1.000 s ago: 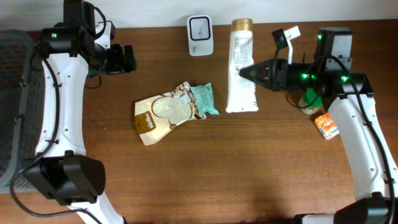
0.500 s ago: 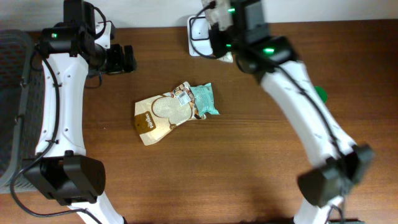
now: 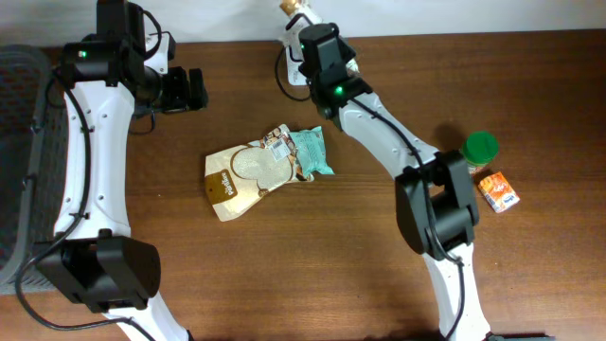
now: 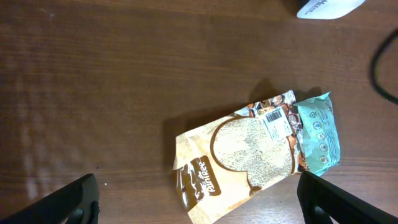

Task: Scan the item barcode
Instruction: 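Hold the tube's label in front of the white scanner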

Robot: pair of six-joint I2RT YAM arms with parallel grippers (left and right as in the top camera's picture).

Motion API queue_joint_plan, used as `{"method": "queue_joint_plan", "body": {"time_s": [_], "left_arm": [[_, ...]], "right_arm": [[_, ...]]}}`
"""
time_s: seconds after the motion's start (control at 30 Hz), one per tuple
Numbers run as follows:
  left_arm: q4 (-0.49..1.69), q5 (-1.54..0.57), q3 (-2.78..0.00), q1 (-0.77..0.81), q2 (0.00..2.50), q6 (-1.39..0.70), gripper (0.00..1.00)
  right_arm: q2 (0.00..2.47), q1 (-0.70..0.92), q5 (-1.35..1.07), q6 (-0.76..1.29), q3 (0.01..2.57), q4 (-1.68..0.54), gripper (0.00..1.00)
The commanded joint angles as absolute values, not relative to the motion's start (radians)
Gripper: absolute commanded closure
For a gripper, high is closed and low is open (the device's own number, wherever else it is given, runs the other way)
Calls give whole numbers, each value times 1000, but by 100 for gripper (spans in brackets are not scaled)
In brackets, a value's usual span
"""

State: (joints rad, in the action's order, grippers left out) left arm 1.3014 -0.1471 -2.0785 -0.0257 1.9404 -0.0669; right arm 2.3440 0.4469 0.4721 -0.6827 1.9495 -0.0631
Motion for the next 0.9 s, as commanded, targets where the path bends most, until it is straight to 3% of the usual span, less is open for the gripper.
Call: {"method": "queue_joint_plan", "body": {"time_s": [0.0, 0.73, 0.87], "left_arm": [[1303, -157, -2080, -29, 1943, -48, 1], [1303, -157, -2080, -29, 1943, -48, 1], [1303, -157, -2080, -29, 1943, -48, 1]], "right_arm": [[2389, 450, 546, -841, 1975, 36, 96], [2397, 456, 636, -881, 1974, 62, 96], [2314, 459, 630, -780, 1974, 22, 96]]}}
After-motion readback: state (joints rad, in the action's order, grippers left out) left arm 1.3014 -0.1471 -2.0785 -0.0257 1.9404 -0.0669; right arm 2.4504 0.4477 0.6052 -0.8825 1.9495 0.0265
